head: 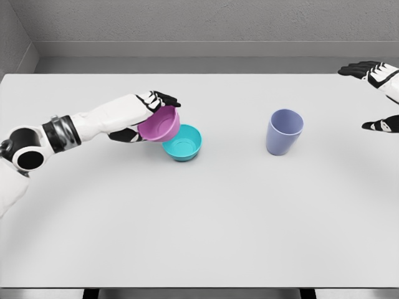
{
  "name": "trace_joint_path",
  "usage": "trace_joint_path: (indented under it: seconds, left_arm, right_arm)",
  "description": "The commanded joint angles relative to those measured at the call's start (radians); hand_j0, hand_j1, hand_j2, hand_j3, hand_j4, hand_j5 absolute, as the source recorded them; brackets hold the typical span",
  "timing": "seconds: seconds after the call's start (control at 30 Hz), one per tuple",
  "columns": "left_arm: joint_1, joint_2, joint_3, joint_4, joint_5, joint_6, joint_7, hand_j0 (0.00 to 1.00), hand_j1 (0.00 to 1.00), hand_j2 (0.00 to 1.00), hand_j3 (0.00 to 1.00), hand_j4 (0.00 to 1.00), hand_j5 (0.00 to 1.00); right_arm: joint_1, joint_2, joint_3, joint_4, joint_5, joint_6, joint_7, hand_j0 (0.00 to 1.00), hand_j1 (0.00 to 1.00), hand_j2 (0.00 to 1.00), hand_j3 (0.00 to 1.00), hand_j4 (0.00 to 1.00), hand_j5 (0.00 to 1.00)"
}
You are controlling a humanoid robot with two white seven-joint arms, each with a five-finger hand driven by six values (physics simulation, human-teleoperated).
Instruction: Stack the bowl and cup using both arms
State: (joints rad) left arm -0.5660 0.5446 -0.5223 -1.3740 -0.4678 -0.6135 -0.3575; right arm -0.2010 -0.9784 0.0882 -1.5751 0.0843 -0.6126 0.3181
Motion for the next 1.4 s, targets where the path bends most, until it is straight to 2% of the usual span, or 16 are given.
trace_joint_path:
  seconds: [0.0, 0.17, 0.57, 0.73, 0.83, 0.9, 1.17, 1.37]
  left_arm:
    - [-0.003, -0.055, -0.015, 0.044, -0.038, 0.003, 0.002, 0.53, 0.53, 0.53, 0.53, 0.53, 0.53]
    - [-0.048, -0.094, -0.065, 0.115, -0.072, 0.003, 0.002, 0.54, 0.54, 0.54, 0.54, 0.54, 0.54]
    - [-0.054, -0.089, -0.074, 0.113, -0.068, 0.003, 0.003, 0.66, 0.66, 0.66, 0.66, 0.66, 0.66]
    - [-0.054, -0.084, -0.074, 0.104, -0.063, 0.003, 0.003, 0.82, 0.82, 0.82, 0.82, 0.82, 0.82]
    - [-0.054, -0.084, -0.074, 0.104, -0.063, 0.003, 0.003, 0.96, 0.96, 0.96, 0.96, 0.96, 0.96]
    - [-0.054, -0.084, -0.074, 0.102, -0.063, 0.003, 0.003, 1.0, 1.0, 1.0, 1.0, 1.0, 1.0]
    - [-0.066, -0.083, -0.076, 0.095, -0.058, 0.003, 0.005, 1.0, 1.0, 1.0, 1.0, 1.0, 1.0]
    - [-0.066, -0.051, -0.076, 0.067, -0.052, 0.003, 0.009, 1.0, 1.0, 1.0, 1.0, 1.0, 1.0]
  right_arm:
    - [0.0, -0.002, 0.001, 0.0, -0.008, 0.002, -0.001, 1.0, 1.0, 1.0, 1.0, 1.0, 1.0]
    - [0.0, -0.005, 0.001, 0.001, -0.008, 0.002, -0.001, 1.0, 1.0, 1.0, 1.0, 1.0, 1.0]
    - [0.002, -0.006, -0.001, 0.0, -0.008, 0.002, -0.001, 1.0, 1.0, 1.0, 1.0, 1.0, 1.0]
    - [0.002, -0.006, -0.001, 0.0, -0.008, 0.002, -0.001, 1.0, 1.0, 1.0, 1.0, 1.0, 1.0]
    - [0.002, -0.006, -0.001, 0.0, -0.008, 0.002, -0.001, 1.0, 1.0, 1.0, 1.0, 1.0, 1.0]
    - [0.002, -0.006, 0.001, 0.0, -0.008, 0.002, -0.001, 1.0, 1.0, 1.0, 1.0, 1.0, 1.0]
    - [0.002, -0.008, -0.001, 0.001, -0.008, 0.002, -0.001, 1.0, 1.0, 1.0, 1.0, 1.0, 1.0]
    - [0.002, -0.019, -0.001, 0.007, -0.008, 0.002, -0.001, 1.0, 1.0, 1.0, 1.0, 1.0, 1.0]
